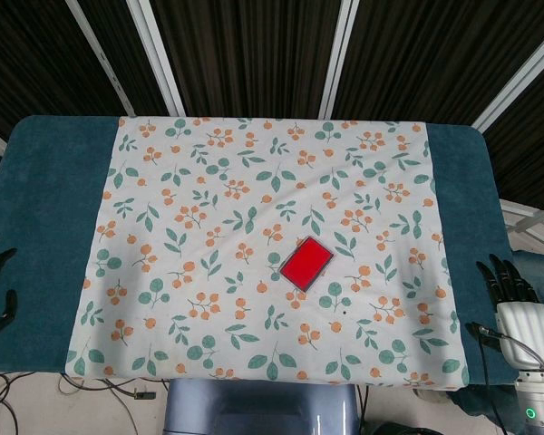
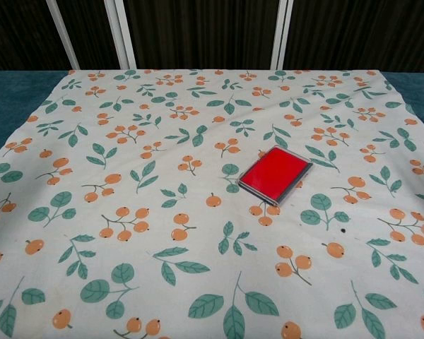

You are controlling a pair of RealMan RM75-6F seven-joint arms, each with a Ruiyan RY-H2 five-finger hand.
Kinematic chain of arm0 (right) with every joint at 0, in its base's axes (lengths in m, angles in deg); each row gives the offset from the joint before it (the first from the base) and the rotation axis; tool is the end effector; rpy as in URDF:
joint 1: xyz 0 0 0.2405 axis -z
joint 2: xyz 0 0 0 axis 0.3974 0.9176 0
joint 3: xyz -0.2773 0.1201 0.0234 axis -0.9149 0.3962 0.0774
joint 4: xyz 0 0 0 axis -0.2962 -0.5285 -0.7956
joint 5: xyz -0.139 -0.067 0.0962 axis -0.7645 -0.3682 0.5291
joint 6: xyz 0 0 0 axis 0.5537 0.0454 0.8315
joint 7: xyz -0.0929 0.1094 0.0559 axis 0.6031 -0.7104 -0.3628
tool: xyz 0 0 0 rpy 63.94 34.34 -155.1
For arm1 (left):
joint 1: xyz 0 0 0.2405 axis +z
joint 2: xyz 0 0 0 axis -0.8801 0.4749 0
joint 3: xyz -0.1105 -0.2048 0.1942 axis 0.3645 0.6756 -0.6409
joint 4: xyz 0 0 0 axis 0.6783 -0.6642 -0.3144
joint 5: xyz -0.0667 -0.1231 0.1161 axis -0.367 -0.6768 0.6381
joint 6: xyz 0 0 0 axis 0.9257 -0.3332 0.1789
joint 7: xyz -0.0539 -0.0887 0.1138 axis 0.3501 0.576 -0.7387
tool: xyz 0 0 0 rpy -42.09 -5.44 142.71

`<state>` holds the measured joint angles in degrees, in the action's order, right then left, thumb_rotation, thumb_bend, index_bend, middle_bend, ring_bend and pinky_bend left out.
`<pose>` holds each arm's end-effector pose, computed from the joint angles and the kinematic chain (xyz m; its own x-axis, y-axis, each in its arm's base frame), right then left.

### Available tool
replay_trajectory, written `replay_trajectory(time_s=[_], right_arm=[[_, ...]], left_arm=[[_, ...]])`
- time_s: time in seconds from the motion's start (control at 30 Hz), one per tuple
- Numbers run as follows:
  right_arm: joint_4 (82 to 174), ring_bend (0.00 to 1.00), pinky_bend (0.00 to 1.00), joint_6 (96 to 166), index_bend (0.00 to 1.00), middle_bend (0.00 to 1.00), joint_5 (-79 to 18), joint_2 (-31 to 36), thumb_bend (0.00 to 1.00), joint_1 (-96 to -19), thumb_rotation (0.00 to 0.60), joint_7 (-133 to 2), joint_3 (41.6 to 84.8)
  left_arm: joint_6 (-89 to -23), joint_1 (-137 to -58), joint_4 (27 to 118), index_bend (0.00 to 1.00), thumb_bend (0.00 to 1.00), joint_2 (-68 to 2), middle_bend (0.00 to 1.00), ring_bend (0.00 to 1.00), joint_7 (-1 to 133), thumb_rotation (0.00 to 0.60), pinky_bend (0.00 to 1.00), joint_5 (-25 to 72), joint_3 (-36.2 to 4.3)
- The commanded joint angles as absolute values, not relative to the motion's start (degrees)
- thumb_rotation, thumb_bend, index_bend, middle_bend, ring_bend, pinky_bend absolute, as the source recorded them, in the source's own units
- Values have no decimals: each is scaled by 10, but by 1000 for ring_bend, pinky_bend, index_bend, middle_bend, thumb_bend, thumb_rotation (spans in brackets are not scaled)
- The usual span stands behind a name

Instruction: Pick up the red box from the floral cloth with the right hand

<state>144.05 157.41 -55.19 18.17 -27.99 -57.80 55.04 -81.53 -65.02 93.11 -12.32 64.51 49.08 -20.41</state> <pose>-0.3390 -0.1880 0.1980 0.4706 0.0765 0.8790 -0.8810 -0.0144 0.4729 -0.3368 0.1855 0.2272 0.4364 -0.0852 0.8957 0.8992 0.0044 -0.4376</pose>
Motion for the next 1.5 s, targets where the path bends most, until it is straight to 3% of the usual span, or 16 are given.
replay_trajectory(time_s=[0.03, 1.2, 1.37, 1.5], right_arm=[[1446, 46, 225, 1573, 98, 44, -555, 186, 120, -278, 600, -586, 550], [1431, 46, 225, 1531, 97, 45, -554, 188, 120, -283, 600, -614, 555], [1435, 46, 225, 1482, 96, 52, -572, 206, 120, -318, 600, -620, 555], [1448, 46, 225, 1400, 97, 55, -584, 228, 120, -381, 600, -640, 569]], left_arm=[[-815, -650, 932, 140, 554, -122, 0, 59, 646, 600, 43, 490, -204], [-814, -648, 935, 137, 554, -120, 0, 59, 651, 600, 43, 490, -206], [-813, -648, 937, 137, 554, -118, 0, 59, 655, 600, 43, 485, -203], [-808, -649, 937, 137, 554, -120, 0, 59, 651, 600, 43, 486, -206]])
